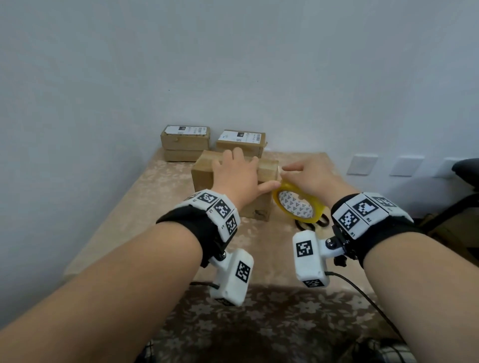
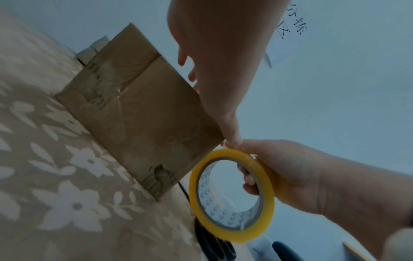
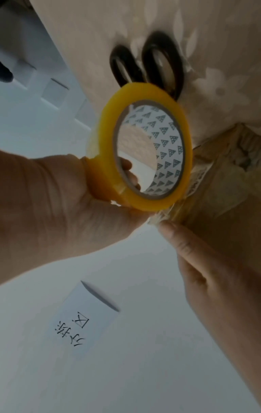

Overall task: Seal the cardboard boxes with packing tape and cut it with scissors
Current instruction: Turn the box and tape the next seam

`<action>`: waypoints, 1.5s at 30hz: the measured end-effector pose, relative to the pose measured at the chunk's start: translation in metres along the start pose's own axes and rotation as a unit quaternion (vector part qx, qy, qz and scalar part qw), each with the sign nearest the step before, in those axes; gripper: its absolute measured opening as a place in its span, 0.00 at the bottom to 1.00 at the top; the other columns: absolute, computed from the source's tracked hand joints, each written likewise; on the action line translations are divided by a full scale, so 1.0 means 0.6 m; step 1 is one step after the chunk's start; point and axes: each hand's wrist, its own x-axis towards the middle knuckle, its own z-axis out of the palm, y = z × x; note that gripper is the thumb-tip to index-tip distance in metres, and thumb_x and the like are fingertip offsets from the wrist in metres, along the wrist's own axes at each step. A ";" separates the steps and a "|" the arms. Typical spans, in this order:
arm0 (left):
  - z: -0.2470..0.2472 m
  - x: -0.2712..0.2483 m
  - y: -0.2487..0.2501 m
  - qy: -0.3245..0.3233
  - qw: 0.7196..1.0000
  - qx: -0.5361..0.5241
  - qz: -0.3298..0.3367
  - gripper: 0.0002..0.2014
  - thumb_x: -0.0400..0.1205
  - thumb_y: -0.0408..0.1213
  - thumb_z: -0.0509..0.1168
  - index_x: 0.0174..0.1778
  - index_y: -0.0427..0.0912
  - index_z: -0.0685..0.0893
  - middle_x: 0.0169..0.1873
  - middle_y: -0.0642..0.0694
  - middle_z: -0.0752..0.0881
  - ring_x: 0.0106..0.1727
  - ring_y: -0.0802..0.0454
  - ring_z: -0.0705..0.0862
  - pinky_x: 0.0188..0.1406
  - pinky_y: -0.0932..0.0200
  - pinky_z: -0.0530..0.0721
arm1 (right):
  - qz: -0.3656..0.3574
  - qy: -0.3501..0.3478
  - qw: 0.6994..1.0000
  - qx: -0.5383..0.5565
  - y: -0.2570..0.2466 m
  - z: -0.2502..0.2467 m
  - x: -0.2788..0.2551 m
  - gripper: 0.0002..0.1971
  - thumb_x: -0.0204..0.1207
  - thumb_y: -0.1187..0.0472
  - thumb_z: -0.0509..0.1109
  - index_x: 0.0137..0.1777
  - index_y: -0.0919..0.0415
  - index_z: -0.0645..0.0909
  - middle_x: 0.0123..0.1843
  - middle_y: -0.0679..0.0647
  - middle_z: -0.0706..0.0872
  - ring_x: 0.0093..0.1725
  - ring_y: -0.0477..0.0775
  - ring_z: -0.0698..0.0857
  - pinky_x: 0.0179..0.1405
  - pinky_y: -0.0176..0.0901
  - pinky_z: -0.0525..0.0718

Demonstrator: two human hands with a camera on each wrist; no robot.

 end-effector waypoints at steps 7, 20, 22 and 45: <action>0.003 0.017 -0.051 -0.039 0.974 -0.131 0.182 0.18 0.84 0.50 0.59 0.57 0.39 0.81 0.48 0.44 0.84 0.50 0.44 0.81 0.45 0.51 0.74 | 0.059 -0.070 0.974 0.205 0.015 0.017 -0.040 0.20 0.83 0.55 0.66 0.74 0.53 0.74 0.50 0.50 0.82 0.29 0.47 0.85 0.22 0.32 0.82; 0.024 0.025 -0.101 -0.062 0.949 -0.256 0.173 0.20 0.88 0.44 0.52 0.74 0.45 0.76 0.75 0.47 0.74 0.77 0.52 0.68 0.75 0.59 0.62 | 0.072 -0.155 0.951 0.256 -0.005 0.072 -0.027 0.10 0.76 0.57 0.70 0.57 0.50 0.82 0.46 0.51 0.89 0.41 0.52 0.87 0.38 0.43 0.85; 0.021 0.029 -0.088 -0.037 0.948 -0.278 0.150 0.20 0.87 0.49 0.53 0.62 0.40 0.82 0.60 0.42 0.85 0.62 0.46 0.81 0.62 0.53 0.75 | 0.083 -0.147 0.942 0.289 -0.002 0.073 -0.025 0.10 0.75 0.61 0.71 0.56 0.53 0.81 0.47 0.53 0.88 0.43 0.53 0.87 0.43 0.45 0.85; 0.024 0.047 -0.053 0.028 0.976 -0.140 0.166 0.21 0.82 0.54 0.61 0.64 0.45 0.82 0.58 0.47 0.86 0.60 0.47 0.81 0.53 0.52 0.76 | 0.075 -0.220 0.916 0.327 0.008 0.063 -0.032 0.12 0.76 0.62 0.73 0.59 0.57 0.80 0.46 0.52 0.89 0.39 0.47 0.90 0.35 0.40 0.87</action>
